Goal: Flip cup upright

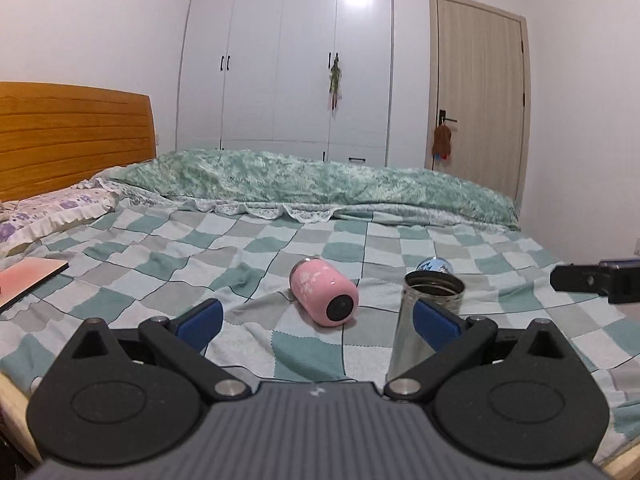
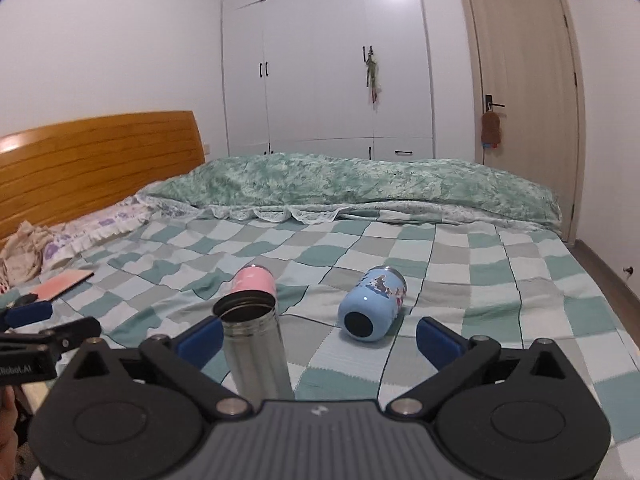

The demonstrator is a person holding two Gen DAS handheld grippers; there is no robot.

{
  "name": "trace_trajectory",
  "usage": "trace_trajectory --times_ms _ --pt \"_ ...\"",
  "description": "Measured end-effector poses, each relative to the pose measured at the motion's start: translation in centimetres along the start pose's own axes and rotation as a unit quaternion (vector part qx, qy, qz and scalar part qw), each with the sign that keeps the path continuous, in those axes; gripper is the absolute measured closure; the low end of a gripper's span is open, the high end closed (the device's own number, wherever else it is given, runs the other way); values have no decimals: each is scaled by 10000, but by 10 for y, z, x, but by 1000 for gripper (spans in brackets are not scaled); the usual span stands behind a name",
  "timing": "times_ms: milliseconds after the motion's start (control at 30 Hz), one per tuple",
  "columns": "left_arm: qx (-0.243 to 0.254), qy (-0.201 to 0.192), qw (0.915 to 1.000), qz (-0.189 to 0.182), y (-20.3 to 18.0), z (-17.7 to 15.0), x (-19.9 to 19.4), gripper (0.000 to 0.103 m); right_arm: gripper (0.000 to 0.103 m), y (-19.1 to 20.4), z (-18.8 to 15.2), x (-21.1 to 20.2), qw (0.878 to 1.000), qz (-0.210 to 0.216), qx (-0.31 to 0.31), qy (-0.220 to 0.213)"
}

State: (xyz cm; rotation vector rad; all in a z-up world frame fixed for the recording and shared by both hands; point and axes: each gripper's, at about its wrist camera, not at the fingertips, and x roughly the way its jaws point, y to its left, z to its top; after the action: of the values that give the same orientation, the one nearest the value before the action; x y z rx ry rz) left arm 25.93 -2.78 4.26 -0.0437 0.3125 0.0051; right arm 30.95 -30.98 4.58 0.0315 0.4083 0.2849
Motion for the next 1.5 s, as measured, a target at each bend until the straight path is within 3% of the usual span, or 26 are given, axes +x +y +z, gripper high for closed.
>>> trace_trajectory --times_ms 300,600,700,800,867,1000,1167,1300,1400,1500 --pt "76 -129 9999 2 -4 -13 -49 0 0 21 -27 -50 9999 105 -90 -72" --pt "203 -320 9989 274 9 -36 -116 0 0 63 -61 -109 9989 242 -337 -234" --pt "78 -416 9990 131 19 -48 -135 0 0 80 -78 -123 9983 185 -535 -167" --pt "-232 65 9997 -58 22 -54 -139 0 0 96 -98 -141 9973 152 -690 -222" --pt "-293 59 9991 -300 22 -62 -148 0 0 104 -109 -154 9961 240 -789 -304" --pt "-109 -256 9996 -52 18 -76 -168 0 0 107 -124 -172 9968 443 -598 -304" --pt "206 -550 9978 310 20 -84 -195 0 0 111 -139 -196 9970 264 -635 -359" --pt "118 -518 9981 324 23 -95 -223 0 0 108 -150 -221 9984 261 -218 -461" --pt "-333 -641 9970 286 23 -104 -237 0 0 108 -163 -243 9968 234 220 -732" --pt "-220 -550 9980 201 17 -104 -237 0 0 115 -167 -249 9961 43 -27 -876"
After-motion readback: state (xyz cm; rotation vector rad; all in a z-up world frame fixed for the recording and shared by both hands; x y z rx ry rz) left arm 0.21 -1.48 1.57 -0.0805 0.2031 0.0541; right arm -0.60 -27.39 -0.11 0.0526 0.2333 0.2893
